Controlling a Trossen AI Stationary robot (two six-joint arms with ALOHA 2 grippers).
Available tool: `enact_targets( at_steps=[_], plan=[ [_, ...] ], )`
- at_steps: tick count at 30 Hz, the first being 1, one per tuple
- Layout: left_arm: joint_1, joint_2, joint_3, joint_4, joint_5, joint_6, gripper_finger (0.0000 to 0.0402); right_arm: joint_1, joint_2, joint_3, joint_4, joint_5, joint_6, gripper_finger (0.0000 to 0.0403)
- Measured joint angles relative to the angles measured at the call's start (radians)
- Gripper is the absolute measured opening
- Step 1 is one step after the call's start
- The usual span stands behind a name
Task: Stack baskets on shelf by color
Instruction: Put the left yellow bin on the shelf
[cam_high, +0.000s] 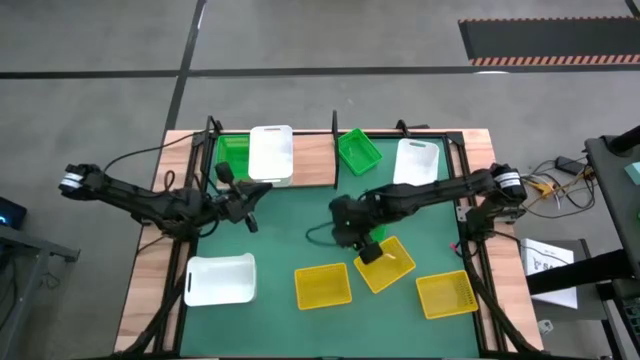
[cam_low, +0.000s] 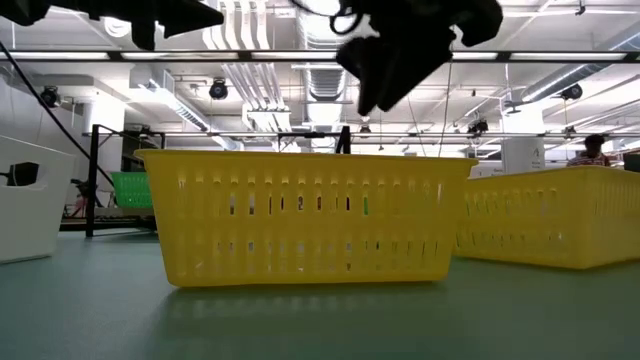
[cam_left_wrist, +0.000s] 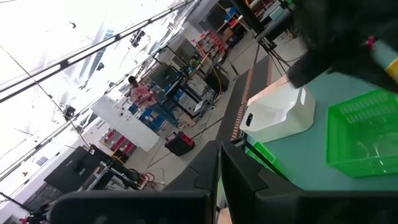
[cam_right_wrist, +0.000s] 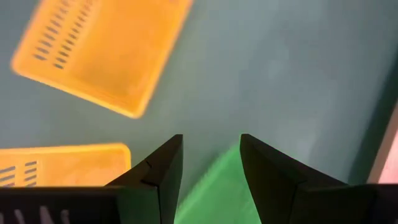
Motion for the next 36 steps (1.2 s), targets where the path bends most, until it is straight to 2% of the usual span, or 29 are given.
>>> enact_targets(
  at_steps=[6, 12, 22, 28, 36],
  plan=[
    [0.000, 0.008, 0.000, 0.001, 0.000, 0.000, 0.0003, 0.129, 0.006, 0.000, 0.031, 0.008, -0.238, 0.0153],
    [0.000, 0.008, 0.000, 0.001, 0.000, -0.001, 0.0003, 0.224, 0.080, 0.014, 0.036, 0.080, -0.265, 0.0152],
    [-0.004, 0.013, -0.001, -0.002, 0.000, -0.004, 0.0003, 0.232, 0.243, 0.129, -0.113, 0.080, -0.271, 0.0134],
    [-0.006, 0.011, -0.001, -0.006, 0.001, -0.001, 0.0003, 0.229, 0.273, 0.138, -0.107, 0.077, -0.311, 0.0124],
    [-0.006, 0.008, -0.001, -0.005, 0.001, 0.000, 0.0003, 0.214, 0.337, 0.138, -0.083, 0.008, -0.371, 0.0098]
  ],
)
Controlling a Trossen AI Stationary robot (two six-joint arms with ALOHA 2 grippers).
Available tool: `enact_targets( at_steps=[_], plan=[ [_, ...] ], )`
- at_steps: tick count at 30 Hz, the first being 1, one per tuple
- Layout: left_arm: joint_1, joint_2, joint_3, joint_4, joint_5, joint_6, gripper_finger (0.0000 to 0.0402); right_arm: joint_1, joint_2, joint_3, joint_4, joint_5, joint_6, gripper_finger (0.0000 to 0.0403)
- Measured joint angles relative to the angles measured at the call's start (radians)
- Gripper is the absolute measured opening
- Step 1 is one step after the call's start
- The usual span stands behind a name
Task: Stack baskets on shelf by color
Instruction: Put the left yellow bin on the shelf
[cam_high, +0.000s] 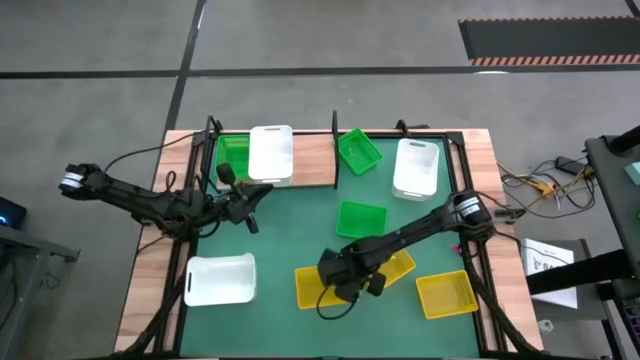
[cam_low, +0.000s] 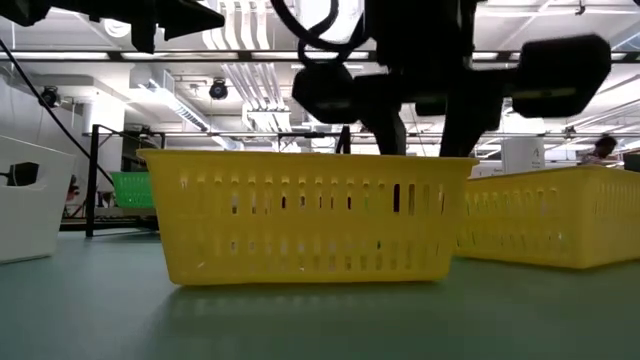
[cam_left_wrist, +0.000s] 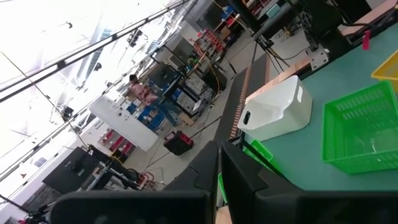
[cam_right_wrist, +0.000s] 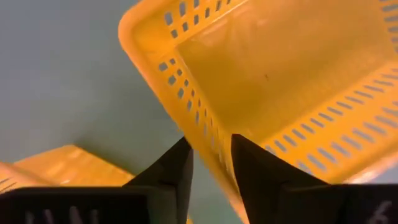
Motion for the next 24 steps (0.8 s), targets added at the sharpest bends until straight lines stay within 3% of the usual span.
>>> enact_targets(
  at_steps=[6, 9, 14, 19, 24],
  plan=[
    [0.000, 0.000, 0.000, 0.000, 0.000, 0.000, 0.0003, -0.015, -0.015, -0.001, 0.052, -0.004, -0.054, 0.0019],
    [-0.001, -0.005, 0.000, 0.000, -0.014, 0.000, 0.0003, -0.022, -0.034, 0.018, 0.047, 0.008, -0.018, 0.0012],
    [-0.001, -0.045, 0.000, 0.012, -0.106, 0.060, 0.0003, -0.035, -0.063, 0.109, 0.009, 0.193, 0.163, 0.0009],
    [0.000, -0.127, 0.000, 0.018, -0.125, 0.105, 0.0003, -0.073, -0.075, 0.200, -0.067, 0.380, 0.262, 0.0009],
    [0.000, -0.200, -0.007, 0.010, -0.127, 0.074, 0.0003, -0.152, -0.076, 0.290, -0.051, 0.454, 0.324, 0.0009]
  ],
)
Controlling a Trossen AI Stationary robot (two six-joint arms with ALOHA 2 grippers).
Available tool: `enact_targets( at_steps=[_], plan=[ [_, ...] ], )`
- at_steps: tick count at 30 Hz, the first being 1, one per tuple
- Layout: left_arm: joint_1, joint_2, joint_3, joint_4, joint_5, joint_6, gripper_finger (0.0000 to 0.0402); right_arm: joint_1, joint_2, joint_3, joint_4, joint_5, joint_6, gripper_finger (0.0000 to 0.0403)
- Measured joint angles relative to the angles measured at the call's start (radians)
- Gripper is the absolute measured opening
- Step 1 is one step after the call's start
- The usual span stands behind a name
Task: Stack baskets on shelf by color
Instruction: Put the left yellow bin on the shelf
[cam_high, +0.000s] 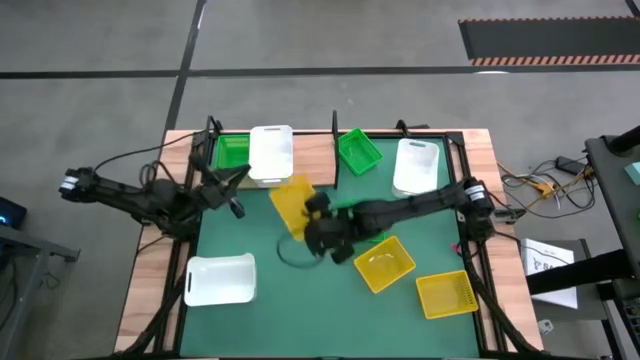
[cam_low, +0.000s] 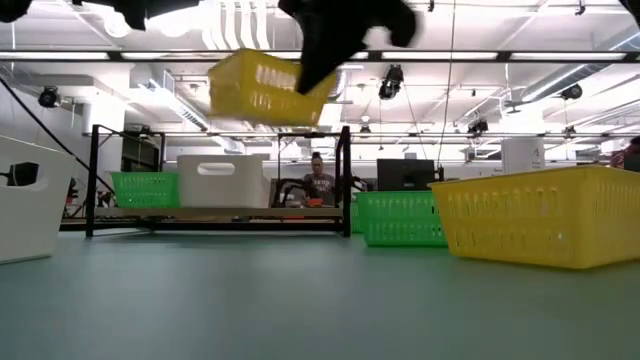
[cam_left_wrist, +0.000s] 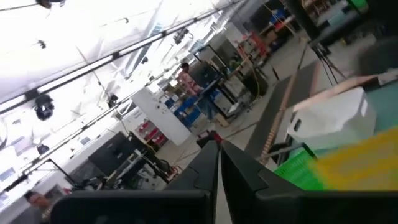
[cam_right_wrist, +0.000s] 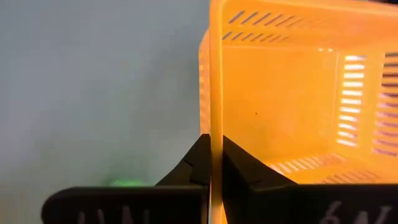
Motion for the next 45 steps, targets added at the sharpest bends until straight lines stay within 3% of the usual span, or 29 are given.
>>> enact_targets(
  at_steps=[5, 13, 19, 30, 45],
  plan=[
    [0.000, -0.029, -0.039, -0.002, 0.000, -0.021, 0.0003, -0.121, 0.001, 0.117, 0.014, 0.024, 0.135, 0.0009],
    [0.000, -0.036, -0.051, -0.002, 0.000, -0.020, 0.0003, -0.353, 0.003, 0.176, -0.003, -0.226, 0.346, 0.0009],
    [0.000, -0.035, -0.051, -0.003, 0.000, -0.015, 0.0003, -0.448, 0.026, 0.159, -0.025, -0.319, 0.313, 0.0009],
    [0.000, -0.036, -0.051, -0.001, 0.000, -0.014, 0.0003, -0.488, 0.155, 0.158, -0.081, -0.331, 0.156, 0.0009],
    [0.000, -0.035, -0.051, -0.002, 0.000, -0.013, 0.0003, -0.485, 0.212, 0.178, -0.080, -0.332, 0.171, 0.0018]
  ],
)
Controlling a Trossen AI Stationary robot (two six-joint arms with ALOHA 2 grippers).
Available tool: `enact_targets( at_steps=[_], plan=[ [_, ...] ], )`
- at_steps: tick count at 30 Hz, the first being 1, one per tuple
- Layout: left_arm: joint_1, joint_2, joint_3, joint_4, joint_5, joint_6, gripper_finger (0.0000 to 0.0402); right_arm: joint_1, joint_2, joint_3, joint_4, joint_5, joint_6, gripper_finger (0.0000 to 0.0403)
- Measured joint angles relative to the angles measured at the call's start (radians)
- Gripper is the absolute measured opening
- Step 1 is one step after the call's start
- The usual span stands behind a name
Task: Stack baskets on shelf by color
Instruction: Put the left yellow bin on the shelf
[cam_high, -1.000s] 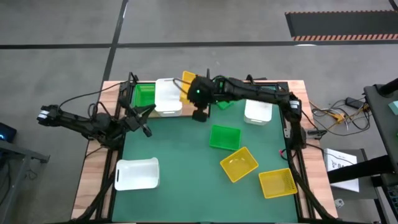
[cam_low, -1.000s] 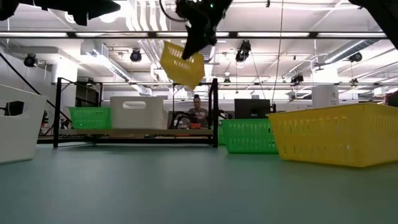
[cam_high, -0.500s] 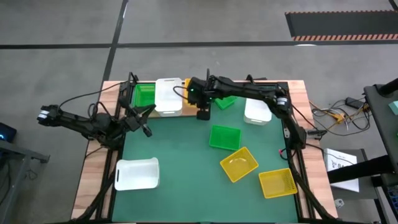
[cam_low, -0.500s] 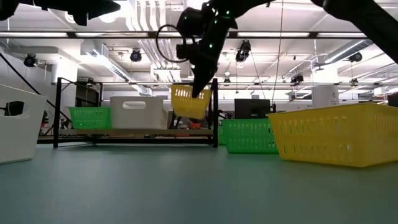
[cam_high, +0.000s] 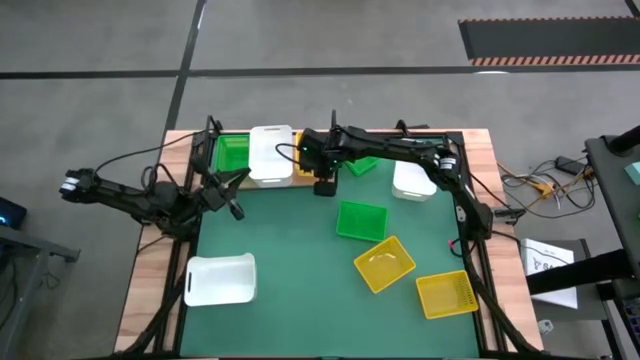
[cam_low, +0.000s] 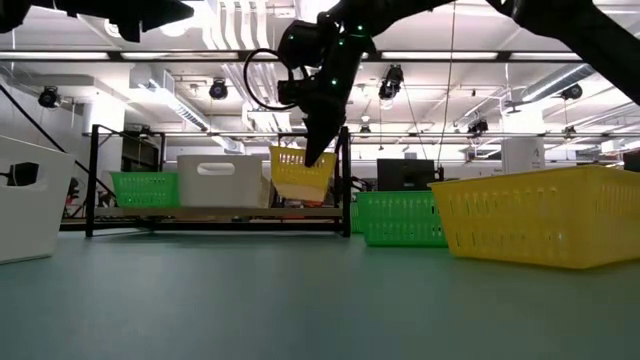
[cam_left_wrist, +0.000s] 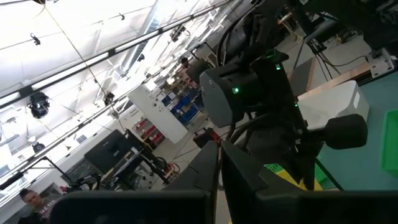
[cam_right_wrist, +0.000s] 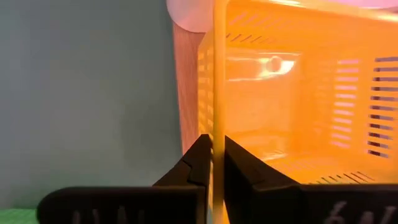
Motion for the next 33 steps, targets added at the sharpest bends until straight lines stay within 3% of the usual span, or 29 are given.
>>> enact_targets(
  at_steps=[11, 18, 25, 33],
  plan=[
    [0.000, 0.002, 0.000, 0.000, 0.000, 0.000, 0.0003, -0.003, 0.005, 0.005, 0.002, 0.009, 0.038, 0.0117],
    [0.000, 0.007, 0.000, 0.002, 0.000, -0.002, 0.0003, -0.002, 0.000, 0.091, -0.077, 0.008, 0.045, 0.0143],
    [0.000, 0.069, 0.010, 0.005, 0.011, -0.061, 0.0003, 0.012, -0.015, 0.242, -0.242, 0.007, 0.034, 0.0118],
    [0.000, 0.232, 0.054, 0.004, 0.027, -0.091, 0.0003, 0.088, -0.185, 0.146, -0.257, 0.004, 0.019, 0.0039]
  ],
)
